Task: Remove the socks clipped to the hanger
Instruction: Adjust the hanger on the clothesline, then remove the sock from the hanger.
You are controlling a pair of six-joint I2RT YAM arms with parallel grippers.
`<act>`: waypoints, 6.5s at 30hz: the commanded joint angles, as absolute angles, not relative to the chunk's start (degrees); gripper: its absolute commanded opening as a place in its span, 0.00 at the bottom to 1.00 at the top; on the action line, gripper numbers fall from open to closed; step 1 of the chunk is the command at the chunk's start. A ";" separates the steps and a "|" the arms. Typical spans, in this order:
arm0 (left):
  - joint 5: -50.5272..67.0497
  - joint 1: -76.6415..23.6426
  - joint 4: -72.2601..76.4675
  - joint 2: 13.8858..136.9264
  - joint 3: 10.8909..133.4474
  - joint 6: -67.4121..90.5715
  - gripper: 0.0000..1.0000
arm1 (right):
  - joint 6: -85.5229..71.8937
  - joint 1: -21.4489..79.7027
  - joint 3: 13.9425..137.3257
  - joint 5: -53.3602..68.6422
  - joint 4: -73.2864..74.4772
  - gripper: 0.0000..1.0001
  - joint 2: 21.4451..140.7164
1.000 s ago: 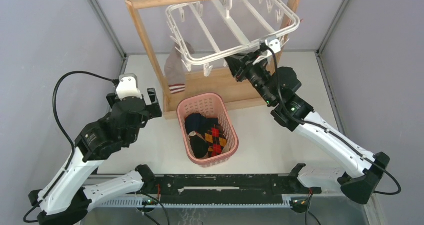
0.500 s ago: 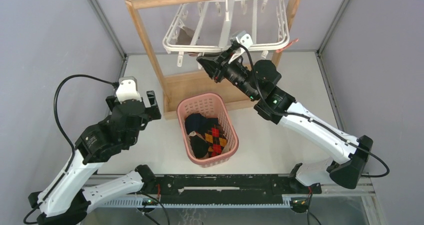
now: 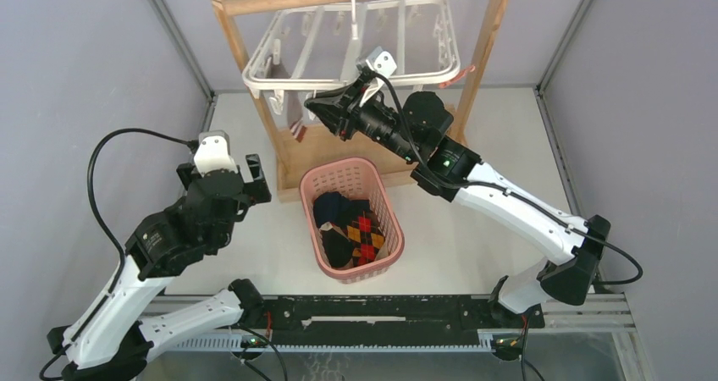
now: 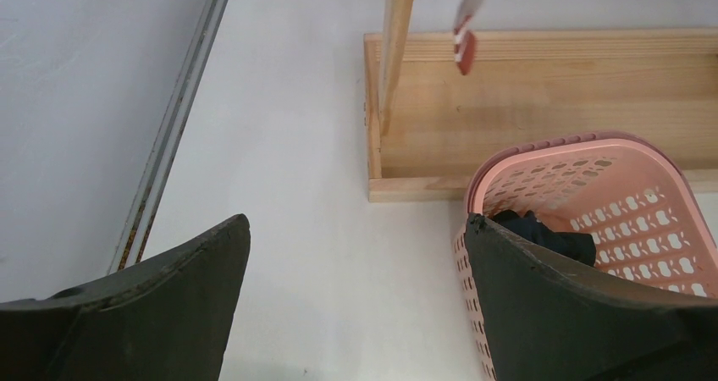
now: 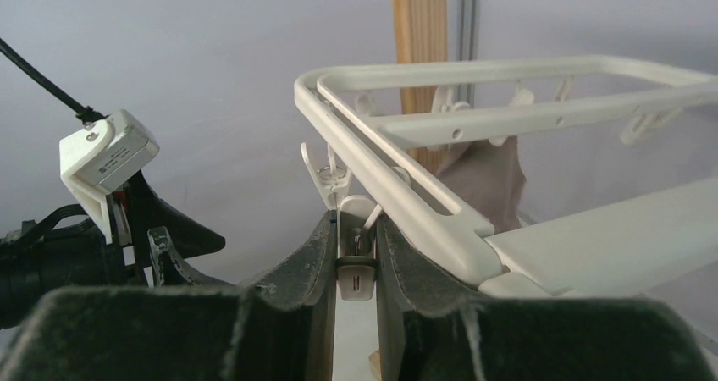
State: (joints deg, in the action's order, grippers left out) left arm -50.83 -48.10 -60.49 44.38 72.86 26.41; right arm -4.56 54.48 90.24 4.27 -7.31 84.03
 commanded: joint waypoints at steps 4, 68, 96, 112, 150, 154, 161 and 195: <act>-51.61 -48.23 -58.45 44.55 72.06 25.37 1.00 | -3.85 56.02 90.63 6.03 -6.14 0.00 82.57; -51.40 -48.18 -60.38 45.88 73.48 25.91 1.00 | -31.39 9.77 77.54 26.68 -18.96 0.00 77.26; -51.24 -48.18 -59.77 44.58 71.20 25.74 1.00 | -39.41 3.52 80.40 29.26 -26.60 0.35 83.87; -51.66 -48.16 -59.62 44.32 71.35 25.24 1.00 | -34.83 1.23 73.51 26.58 -13.01 0.65 72.39; -45.73 -48.20 -50.93 38.08 61.98 25.48 1.00 | -23.75 53.02 29.69 -10.58 -12.73 0.79 39.60; -45.63 -48.16 -51.11 37.42 61.91 25.21 1.00 | -17.41 65.29 33.41 -24.48 -21.70 0.79 50.64; -46.26 -48.17 -51.72 37.19 62.20 24.98 1.00 | -11.27 72.64 47.48 -36.23 -30.26 0.79 72.02; -46.87 -48.16 -54.68 31.29 60.73 25.74 1.00 | -7.07 68.40 63.44 -46.60 -35.11 0.49 92.20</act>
